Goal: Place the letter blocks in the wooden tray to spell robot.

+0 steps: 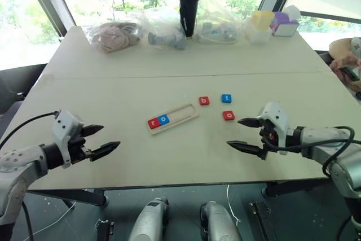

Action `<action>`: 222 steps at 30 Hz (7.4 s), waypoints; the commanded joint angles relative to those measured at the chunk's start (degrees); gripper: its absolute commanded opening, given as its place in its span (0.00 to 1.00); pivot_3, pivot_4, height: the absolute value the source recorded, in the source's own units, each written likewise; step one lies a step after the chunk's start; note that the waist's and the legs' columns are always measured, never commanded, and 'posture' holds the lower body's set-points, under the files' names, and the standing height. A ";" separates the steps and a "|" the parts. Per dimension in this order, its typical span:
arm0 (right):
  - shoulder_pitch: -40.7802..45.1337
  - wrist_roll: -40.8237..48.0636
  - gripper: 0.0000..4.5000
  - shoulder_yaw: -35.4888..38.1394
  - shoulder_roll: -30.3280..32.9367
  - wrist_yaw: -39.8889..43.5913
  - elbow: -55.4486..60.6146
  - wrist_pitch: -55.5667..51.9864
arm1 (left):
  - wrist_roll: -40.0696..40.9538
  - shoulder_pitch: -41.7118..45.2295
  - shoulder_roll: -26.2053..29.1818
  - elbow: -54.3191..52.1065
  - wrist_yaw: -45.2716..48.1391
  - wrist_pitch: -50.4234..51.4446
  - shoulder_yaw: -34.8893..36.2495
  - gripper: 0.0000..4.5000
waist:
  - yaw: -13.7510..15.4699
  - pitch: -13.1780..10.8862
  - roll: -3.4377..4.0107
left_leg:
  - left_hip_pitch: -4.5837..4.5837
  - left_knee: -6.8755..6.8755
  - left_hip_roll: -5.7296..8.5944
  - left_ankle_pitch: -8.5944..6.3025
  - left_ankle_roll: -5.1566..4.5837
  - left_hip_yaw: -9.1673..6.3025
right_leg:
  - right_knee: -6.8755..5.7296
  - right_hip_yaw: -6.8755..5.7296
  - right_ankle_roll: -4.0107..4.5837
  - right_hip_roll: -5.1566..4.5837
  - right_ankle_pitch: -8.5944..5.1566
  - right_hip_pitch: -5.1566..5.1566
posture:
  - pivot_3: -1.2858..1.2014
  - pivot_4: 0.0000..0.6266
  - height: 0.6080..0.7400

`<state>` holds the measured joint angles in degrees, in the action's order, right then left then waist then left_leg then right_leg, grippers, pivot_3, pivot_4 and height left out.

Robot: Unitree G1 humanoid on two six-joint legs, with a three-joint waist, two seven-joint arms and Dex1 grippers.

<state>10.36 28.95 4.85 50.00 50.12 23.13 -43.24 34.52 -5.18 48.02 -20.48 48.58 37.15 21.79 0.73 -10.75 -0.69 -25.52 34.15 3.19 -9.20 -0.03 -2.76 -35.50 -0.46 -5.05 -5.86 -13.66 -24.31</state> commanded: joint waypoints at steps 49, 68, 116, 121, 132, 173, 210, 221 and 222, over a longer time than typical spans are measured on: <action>2.27 2.84 1.00 -3.04 -3.21 -13.46 19.63 -14.89 | -22.85 38.47 -7.53 27.22 13.22 -13.05 -36.25 1.00 | 0.00 -0.02 -0.08 | 0.08 0.17 -0.09 0.04 -0.31 0.59 | -0.04 0.08 -0.20 0.01 0.26 -0.02 | 0.52 0.24 1.00; 0.96 2.25 1.00 -3.26 -3.12 -13.65 17.31 -12.10 | -29.47 38.24 -11.95 35.88 12.66 -17.49 -37.29 0.70 | 0.02 0.04 -0.05 | 0.11 0.92 -0.11 -0.21 -0.44 0.58 | -0.13 0.08 -0.30 -0.07 0.33 0.34 | 0.52 0.24 1.00; 21.84 4.67 1.00 -1.11 -17.56 -24.60 -6.18 -18.35 | -8.32 29.95 5.92 6.04 26.21 1.17 -18.29 0.99 | -1.48 -0.06 -0.10 | -0.08 0.84 -0.12 -0.35 -0.86 1.05 | 0.03 -0.05 -0.59 -0.47 0.51 -0.03 | 0.52 0.24 1.00; 34.60 -2.67 1.00 -3.53 -30.48 -35.21 -26.57 -18.79 | -2.61 23.39 6.77 -2.57 19.84 8.91 -10.80 0.99 | -1.86 -0.08 -0.08 | -0.04 0.79 -0.10 -0.35 -0.87 1.16 | -0.15 -0.02 -0.61 -0.44 0.53 -0.16 | 0.52 0.24 1.00; 42.77 -12.84 1.00 -5.09 -38.44 -41.08 -46.96 -11.56 | 3.56 18.69 5.54 -8.48 7.64 14.77 -2.33 0.99 | -1.75 -0.10 -0.05 | 0.06 0.85 -0.03 -0.33 -0.85 1.18 | -0.49 0.03 -0.59 -0.23 0.53 -0.19 | 0.52 0.24 1.00; 22.59 -17.51 0.26 14.60 -47.87 -53.92 8.70 -49.26 | 1.63 24.33 1.79 -1.88 4.99 6.50 -16.36 1.00 | -1.61 -0.09 0.00 | 0.10 0.61 -0.23 -0.31 -0.77 1.20 | -0.49 0.12 -0.53 -0.11 0.52 -0.36 | 0.52 0.24 1.00; 10.33 -2.35 0.97 -7.18 7.84 3.35 -5.61 5.37 | 0.05 24.67 6.26 -1.96 13.33 4.59 -19.51 1.00 | -1.73 -0.17 -0.04 | 0.06 0.12 -0.05 -0.43 -1.04 1.55 | 0.43 -0.04 -0.81 -0.49 0.40 -0.16 | 0.52 0.24 1.00; 11.00 -14.49 0.97 -15.16 3.81 12.82 -22.99 24.58 | 0.71 20.60 6.79 -6.74 10.46 5.65 -18.71 1.00 | -1.27 -0.20 -0.07 | 0.02 0.61 -0.14 -0.55 -0.91 1.67 | 0.39 -0.06 -0.68 -0.86 0.53 -0.11 | 0.52 0.24 1.00; 11.42 -14.87 0.97 -15.19 3.32 13.32 -24.21 25.40 | 0.78 20.50 6.75 -6.93 10.33 5.75 -18.63 1.00 | -1.19 -0.20 -0.07 | 0.00 0.62 -0.13 -0.57 -0.94 1.68 | 0.39 -0.07 -0.68 -0.88 0.54 -0.12 | 0.52 0.24 1.00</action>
<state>20.44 14.65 -11.06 53.73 62.29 -0.20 -20.01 34.50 15.31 54.05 -25.69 59.07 43.00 1.68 -0.47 -10.96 -0.76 -25.53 34.78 3.06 -9.79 -0.99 -1.08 -35.13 -0.54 -5.74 -6.73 -13.12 -24.43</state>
